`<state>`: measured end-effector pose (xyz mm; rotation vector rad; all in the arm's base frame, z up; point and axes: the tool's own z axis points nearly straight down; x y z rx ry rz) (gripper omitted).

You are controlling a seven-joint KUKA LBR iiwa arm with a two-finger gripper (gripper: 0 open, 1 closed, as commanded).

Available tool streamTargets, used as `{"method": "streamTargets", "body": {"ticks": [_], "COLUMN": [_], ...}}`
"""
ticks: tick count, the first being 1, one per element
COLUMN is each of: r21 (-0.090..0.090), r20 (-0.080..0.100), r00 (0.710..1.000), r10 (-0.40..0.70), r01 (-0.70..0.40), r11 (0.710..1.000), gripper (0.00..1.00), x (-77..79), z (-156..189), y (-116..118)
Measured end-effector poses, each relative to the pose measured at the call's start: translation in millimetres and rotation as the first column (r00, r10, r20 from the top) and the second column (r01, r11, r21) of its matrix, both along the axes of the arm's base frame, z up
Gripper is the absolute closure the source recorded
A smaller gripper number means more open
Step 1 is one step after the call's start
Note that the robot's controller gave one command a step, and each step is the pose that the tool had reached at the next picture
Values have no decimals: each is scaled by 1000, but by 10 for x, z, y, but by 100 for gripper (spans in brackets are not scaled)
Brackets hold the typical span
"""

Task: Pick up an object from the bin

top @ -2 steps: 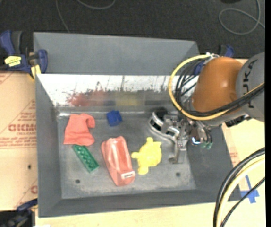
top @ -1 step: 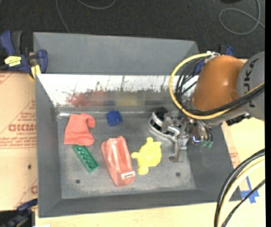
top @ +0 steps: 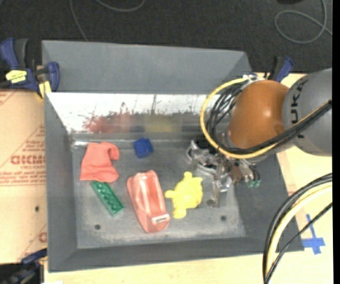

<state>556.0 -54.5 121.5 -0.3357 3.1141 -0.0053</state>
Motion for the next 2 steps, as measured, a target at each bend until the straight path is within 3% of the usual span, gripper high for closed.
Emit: {"method": "streamTargets", "body": {"ticks": [1,2], "r21": [3,-4], "r20": [-11,3], "r00": [988,964], "r10": [154,265], "r01": [-154,-265], "r11": [988,964], "gripper": [0,0], "x": [-24,66], "z": [-214,-6], "y": [77,167]}}
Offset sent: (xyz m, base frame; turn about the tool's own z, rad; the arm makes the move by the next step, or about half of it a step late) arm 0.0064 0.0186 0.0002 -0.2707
